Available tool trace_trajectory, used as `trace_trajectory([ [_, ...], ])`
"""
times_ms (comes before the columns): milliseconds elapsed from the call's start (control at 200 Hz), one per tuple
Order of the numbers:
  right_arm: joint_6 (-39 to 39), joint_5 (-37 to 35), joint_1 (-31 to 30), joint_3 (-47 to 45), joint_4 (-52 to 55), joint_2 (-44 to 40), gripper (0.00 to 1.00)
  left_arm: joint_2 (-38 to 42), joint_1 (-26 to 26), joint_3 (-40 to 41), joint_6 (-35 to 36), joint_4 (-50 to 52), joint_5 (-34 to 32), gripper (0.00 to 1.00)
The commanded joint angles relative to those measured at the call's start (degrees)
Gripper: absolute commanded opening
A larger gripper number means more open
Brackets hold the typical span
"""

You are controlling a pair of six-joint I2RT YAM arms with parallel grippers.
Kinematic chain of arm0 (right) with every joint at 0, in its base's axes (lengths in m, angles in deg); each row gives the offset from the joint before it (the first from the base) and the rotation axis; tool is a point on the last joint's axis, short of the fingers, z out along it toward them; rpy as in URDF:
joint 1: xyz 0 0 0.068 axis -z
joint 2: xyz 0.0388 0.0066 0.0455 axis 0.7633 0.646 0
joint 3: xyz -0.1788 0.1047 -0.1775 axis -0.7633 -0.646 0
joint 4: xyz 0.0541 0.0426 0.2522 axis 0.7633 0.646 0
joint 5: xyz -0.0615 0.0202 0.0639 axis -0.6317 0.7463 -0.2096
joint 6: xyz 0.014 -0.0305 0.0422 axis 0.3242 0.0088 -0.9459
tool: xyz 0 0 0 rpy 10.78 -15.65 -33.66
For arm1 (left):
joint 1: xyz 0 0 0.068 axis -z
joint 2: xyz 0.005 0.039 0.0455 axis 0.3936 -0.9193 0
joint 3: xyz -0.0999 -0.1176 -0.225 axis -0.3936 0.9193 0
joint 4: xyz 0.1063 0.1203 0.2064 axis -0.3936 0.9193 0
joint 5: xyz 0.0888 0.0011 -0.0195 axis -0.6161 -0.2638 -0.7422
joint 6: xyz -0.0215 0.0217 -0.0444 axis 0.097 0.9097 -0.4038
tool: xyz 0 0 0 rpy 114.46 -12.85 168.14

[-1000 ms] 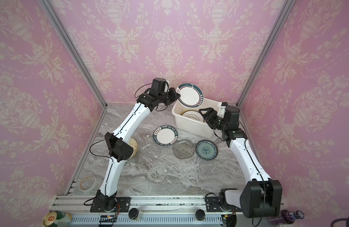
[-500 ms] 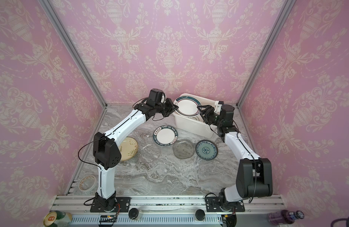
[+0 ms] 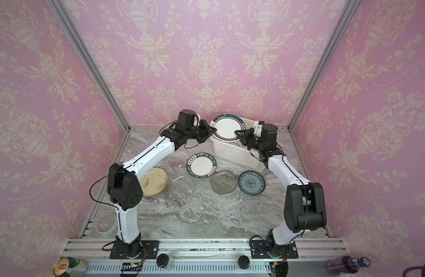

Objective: Place the plates into the plastic bin on the countertop
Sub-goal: Place the plate in the plastic bin.

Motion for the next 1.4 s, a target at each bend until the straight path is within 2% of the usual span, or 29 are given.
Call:
trace_trajectory([
  [0, 5.33, 0.11, -0.81, 3.65, 0.43, 0.62, 0.03, 2.93, -0.01, -0.13, 1.22, 0.21, 1.22, 0.00],
  [60, 6.00, -0.35, -0.81, 4.33, 0.79, 0.94, 0.00, 2.88, -0.01, -1.03, 3.11, 1.81, 0.95, 0.10],
  [225, 10.05, -2.66, -0.89, 7.26, 4.56, 1.97, 0.00, 3.64, -0.14, -4.67, 11.90, 10.30, -2.59, 0.62],
  [265, 11.17, -3.63, -0.90, 8.10, 5.73, 2.27, 0.00, 3.93, -0.27, -5.30, 13.87, 11.93, -3.56, 0.71],
  [335, 13.26, -5.60, -0.89, 9.43, 7.68, 2.91, 0.00, 4.24, -0.53, -7.05, 17.81, 15.46, -5.07, 0.79],
  [405, 15.82, -7.96, -0.93, 10.92, 9.85, 3.55, 0.00, 4.37, -0.62, -9.73, 22.66, 20.17, -7.17, 0.99],
  [615, 25.20, -17.16, -0.95, 16.62, 16.86, 6.35, 0.00, 7.27, -0.62, -10.88, 31.67, 26.70, -13.55, 0.99],
  [841, 32.11, -24.88, -0.92, 19.62, 20.25, 11.09, 0.00, 11.98, -0.62, -4.82, 32.97, 25.91, -16.73, 0.99],
  [1061, 35.14, -26.65, -1.21, 20.16, 20.13, 16.16, 0.00, 15.88, -0.62, 0.60, 32.25, 25.27, -18.44, 0.99],
  [1391, 38.33, -26.88, -2.29, 20.46, 21.87, 21.01, 0.00, 17.80, -0.63, 4.01, 30.06, 25.62, -19.84, 0.99],
])
